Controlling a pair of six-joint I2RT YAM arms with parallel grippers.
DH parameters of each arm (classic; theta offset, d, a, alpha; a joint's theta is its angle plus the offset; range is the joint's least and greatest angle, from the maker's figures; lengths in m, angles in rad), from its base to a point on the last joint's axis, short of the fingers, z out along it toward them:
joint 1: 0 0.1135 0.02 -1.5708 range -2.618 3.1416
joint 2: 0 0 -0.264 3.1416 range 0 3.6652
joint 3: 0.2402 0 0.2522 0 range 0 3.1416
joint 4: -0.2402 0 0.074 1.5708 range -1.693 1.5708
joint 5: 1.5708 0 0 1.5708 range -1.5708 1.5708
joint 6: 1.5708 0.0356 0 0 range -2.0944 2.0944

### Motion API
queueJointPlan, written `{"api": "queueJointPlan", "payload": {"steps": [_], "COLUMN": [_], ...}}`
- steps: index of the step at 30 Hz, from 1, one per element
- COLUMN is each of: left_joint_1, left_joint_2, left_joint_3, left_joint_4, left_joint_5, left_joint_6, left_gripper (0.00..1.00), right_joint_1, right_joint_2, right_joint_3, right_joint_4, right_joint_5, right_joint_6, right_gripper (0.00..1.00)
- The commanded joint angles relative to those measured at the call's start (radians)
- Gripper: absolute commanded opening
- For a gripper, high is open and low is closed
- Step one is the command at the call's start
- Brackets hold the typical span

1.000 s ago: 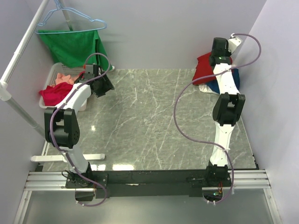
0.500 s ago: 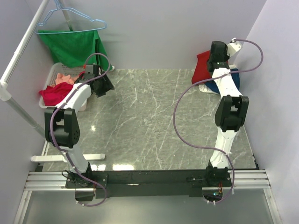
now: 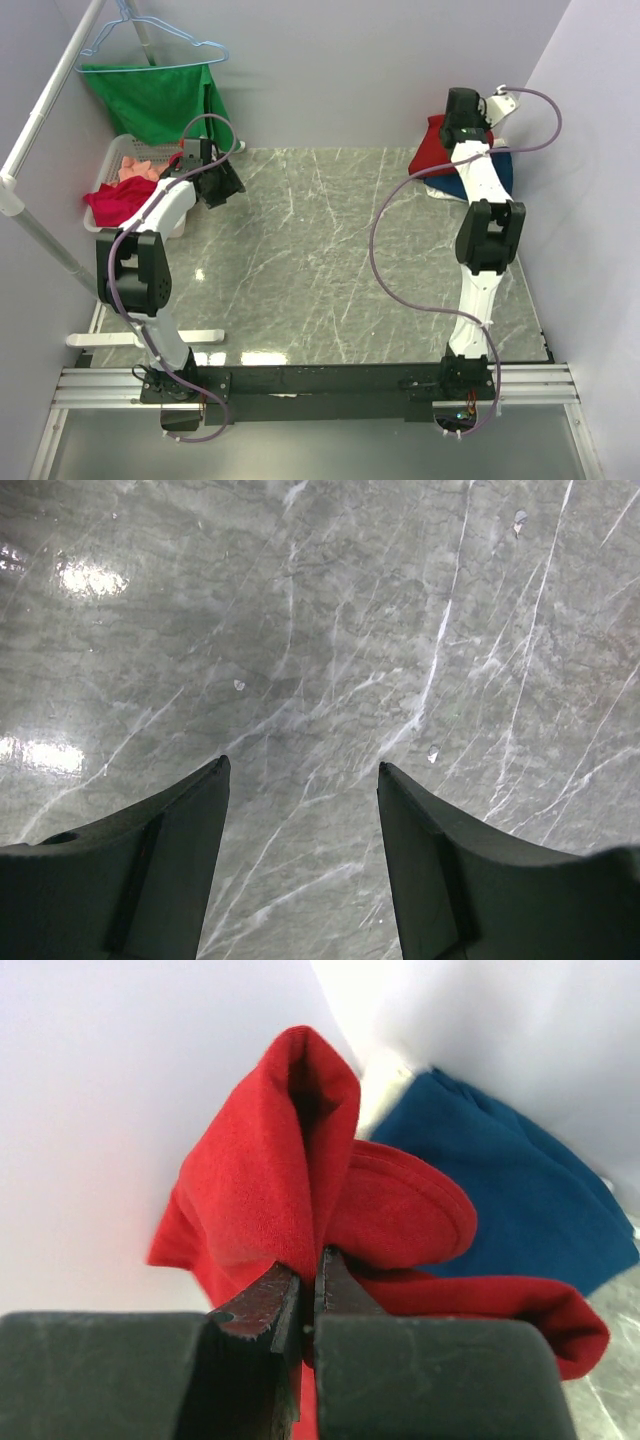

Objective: Fold and stack the t-shirts
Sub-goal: Neatly place the folded tshirt to the corner

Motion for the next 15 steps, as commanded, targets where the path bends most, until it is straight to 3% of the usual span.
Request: {"api": "queueJointPlan", "payload": {"steps": [1, 6, 10, 15], "left_joint_1": [-0.005, -0.005, -0.006, -0.009], "left_joint_2": [0.012, 0.008, -0.001, -0.011], "left_joint_3": [0.049, 0.048, 0.04, 0.031], "left_joint_4": [0.005, -0.001, -0.004, -0.007], "left_joint_5": [0.02, 0.026, 0.029, 0.03], "left_joint_6": [0.016, 0.013, 0.011, 0.009], "left_gripper": [0.66, 0.66, 0.66, 0.66], "right_joint_1": [-0.006, -0.027, -0.054, -0.089], "right_joint_2": [0.076, 0.127, 0.199, 0.214], "right_joint_3": [0.105, 0.139, 0.257, 0.235], "right_joint_4": [-0.104, -0.2, -0.29, -0.236], "right_joint_5": [0.088, 0.117, 0.156, 0.205], "right_joint_6": [0.039, 0.096, 0.08, -0.035], "right_gripper": [0.0, 0.0, 0.0, 0.0]}}
